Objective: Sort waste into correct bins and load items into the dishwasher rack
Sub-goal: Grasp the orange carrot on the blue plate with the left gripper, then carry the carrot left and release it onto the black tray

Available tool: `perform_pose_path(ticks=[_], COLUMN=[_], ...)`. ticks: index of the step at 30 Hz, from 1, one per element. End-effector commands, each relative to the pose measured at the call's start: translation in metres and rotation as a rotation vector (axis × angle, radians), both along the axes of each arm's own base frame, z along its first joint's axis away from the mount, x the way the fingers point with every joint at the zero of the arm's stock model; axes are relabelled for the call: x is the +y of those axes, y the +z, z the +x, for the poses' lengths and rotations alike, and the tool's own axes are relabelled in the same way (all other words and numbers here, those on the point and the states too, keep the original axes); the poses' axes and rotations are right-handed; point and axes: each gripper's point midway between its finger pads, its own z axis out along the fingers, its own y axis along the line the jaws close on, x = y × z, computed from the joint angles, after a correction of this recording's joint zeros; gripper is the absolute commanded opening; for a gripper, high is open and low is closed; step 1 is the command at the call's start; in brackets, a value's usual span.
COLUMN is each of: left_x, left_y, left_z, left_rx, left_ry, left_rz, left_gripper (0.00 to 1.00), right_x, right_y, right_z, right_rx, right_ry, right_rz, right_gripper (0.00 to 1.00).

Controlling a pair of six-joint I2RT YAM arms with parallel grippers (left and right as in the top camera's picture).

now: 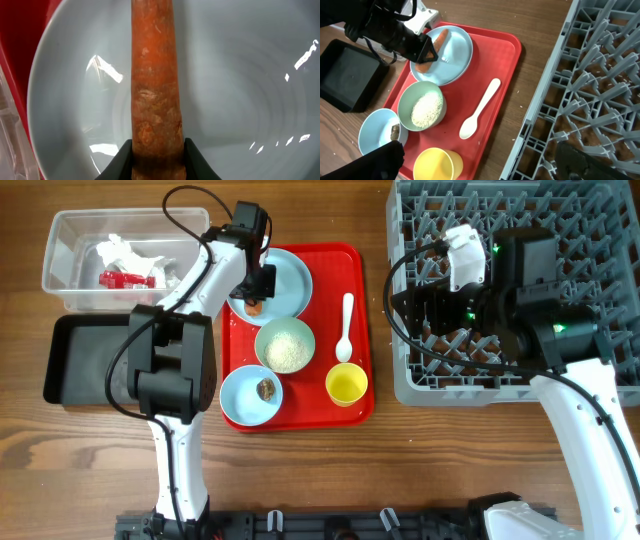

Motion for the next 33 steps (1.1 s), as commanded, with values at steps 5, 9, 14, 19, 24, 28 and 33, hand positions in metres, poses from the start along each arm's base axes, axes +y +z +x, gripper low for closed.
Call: perform_pose_path(ticks=[5,9,14,19,24,28,33], left_x=[-0.003,0.002,0.098,0.209,0.246,0.239,0.233], left_y=[0.088,0.182,0.272,0.271,0.194,0.089,0.006], left_z=[0.004,-0.007,-0.092,-0.159,-0.183,-0.193,-0.181], left_rx=[-0.063,-0.193,-0.250,-0.173,-0.058,-0.011,-0.133], left_ry=[0.031,0.100,0.504,1.076,1.483,1.687,1.695], left_rz=[-0.042,-0.087,-0.001,0.041,0.045,0.023,-0.122], left_gripper=[0.04,0.04,0.04,0.04,0.04,0.05,0.11], right_x=[0.002,0.002,0.002,0.002,-0.003,-0.003,-0.003], right_y=[0.005,0.005,0.004,0.005,0.003,0.003,0.003], right_z=[0.004,0.004,0.003,0.004,0.005,0.005,0.005], right_rx=[-0.011,-0.012,-0.007,-0.010,-0.013,-0.011,-0.010], right_ry=[0.001,0.001,0.001,0.002,-0.018,-0.019,-0.020], right_rz=[0.014,0.013,0.013,0.011,-0.011,-0.010,-0.008], right_gripper=[1.00,1.00,1.00,1.00,1.00,1.00,1.00])
